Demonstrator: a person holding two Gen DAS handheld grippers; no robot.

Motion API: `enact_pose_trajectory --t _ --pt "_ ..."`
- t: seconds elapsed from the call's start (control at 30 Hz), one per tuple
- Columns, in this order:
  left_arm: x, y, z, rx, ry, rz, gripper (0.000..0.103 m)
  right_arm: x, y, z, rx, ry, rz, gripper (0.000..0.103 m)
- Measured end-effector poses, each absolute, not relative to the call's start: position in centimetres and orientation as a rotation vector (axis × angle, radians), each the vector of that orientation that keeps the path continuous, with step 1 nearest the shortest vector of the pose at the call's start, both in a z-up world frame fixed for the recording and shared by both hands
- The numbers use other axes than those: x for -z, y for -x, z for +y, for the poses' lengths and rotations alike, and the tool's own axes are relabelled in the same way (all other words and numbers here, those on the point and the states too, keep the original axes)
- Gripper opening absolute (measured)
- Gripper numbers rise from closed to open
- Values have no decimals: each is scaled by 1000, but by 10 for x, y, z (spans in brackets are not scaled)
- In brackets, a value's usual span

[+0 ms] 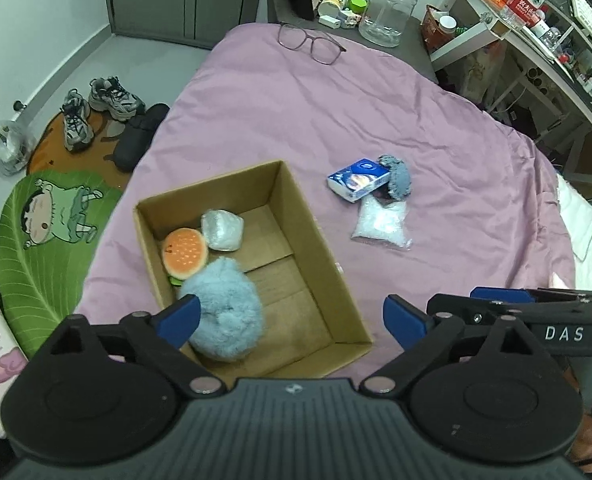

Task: Organize soft objects
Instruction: 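Open the right tool to release the fluffy plush in the box, then move the right tool back toward the tissue pack and bead bag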

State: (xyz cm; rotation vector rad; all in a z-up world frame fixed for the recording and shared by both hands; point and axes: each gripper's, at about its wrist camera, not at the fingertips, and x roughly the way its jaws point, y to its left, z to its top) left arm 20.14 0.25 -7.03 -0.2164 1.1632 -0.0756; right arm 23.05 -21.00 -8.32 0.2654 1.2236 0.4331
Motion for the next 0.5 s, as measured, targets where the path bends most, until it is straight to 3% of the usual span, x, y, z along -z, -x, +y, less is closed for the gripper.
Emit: enact_pose_trajectory --t 0.23,0.5 --pt "66 -208 -15 86 196 1165 100 78 -235 -237 -403 -275 1196 87" --pt "59 -218 -22 79 195 1160 100 76 -244 -256 -407 -278 1178 90"
